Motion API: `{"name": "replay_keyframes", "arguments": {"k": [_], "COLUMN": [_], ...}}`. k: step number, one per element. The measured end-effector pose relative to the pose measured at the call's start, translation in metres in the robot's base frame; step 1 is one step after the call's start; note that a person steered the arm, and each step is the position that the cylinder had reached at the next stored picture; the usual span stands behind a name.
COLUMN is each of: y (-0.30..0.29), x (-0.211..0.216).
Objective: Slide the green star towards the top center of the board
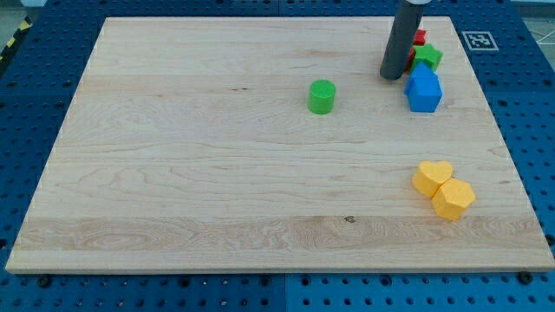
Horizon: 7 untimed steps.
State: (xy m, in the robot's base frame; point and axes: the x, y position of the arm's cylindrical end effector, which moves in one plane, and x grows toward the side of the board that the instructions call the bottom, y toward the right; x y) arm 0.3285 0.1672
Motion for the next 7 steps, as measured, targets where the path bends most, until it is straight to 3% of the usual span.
{"name": "replay_keyframes", "arguments": {"k": [4, 6, 7], "y": [-0.001, -0.012, 0.006], "x": [-0.049, -0.122, -0.136]}}
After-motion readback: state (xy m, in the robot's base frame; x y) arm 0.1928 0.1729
